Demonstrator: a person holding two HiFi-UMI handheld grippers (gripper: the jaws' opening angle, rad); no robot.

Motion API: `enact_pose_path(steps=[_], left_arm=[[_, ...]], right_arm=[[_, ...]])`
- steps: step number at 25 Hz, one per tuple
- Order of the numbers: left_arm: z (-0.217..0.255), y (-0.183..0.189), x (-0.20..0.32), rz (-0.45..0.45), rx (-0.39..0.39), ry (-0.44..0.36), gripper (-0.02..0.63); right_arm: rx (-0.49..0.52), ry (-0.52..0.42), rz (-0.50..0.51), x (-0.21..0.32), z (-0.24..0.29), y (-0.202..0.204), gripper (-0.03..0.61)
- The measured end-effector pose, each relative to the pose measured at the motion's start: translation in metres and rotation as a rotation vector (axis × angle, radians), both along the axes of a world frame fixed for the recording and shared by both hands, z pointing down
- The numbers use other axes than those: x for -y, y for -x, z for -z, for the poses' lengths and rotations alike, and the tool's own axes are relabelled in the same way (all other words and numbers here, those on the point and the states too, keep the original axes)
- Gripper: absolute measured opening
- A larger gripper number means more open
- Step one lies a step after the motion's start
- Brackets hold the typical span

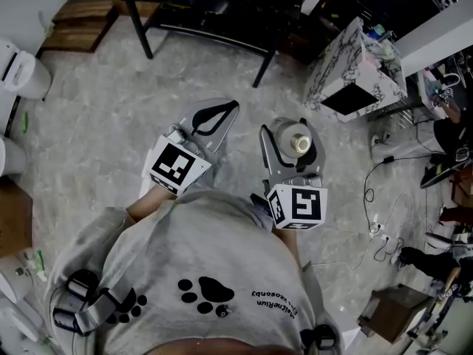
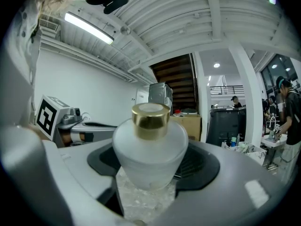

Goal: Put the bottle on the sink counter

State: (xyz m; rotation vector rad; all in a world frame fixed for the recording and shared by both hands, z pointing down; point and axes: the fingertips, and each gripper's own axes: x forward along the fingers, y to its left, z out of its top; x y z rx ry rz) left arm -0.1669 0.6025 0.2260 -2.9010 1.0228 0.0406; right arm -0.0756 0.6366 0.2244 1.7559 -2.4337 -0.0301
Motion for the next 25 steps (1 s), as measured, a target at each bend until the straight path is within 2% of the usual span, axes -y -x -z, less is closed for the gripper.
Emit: enact_pose_path(steps=[5, 12, 19, 25], left_arm=[[-0.001, -0.015, 0.045, -0.014, -0.012, 0.003, 0.002], [0.006, -0.032, 0.127, -0.033, -0.004, 0.0, 0.002], [0.008, -0.036, 0.215, -0.046, -0.006, -0.008, 0.002], [0.004, -0.046, 0.272, -0.088, -0.007, 0.001, 0.002]], right_arm=[[0.0, 0.007, -0.021, 0.041, -0.003, -0.015, 0.334], [0.004, 0.017, -0.045, 0.126, 0.0, -0.037, 0.334], [0.013, 0.031, -0.073, 0.21, -0.001, -0.043, 0.334], [0.007, 0.04, -0.109, 0.262, -0.005, -0.05, 0.334]])
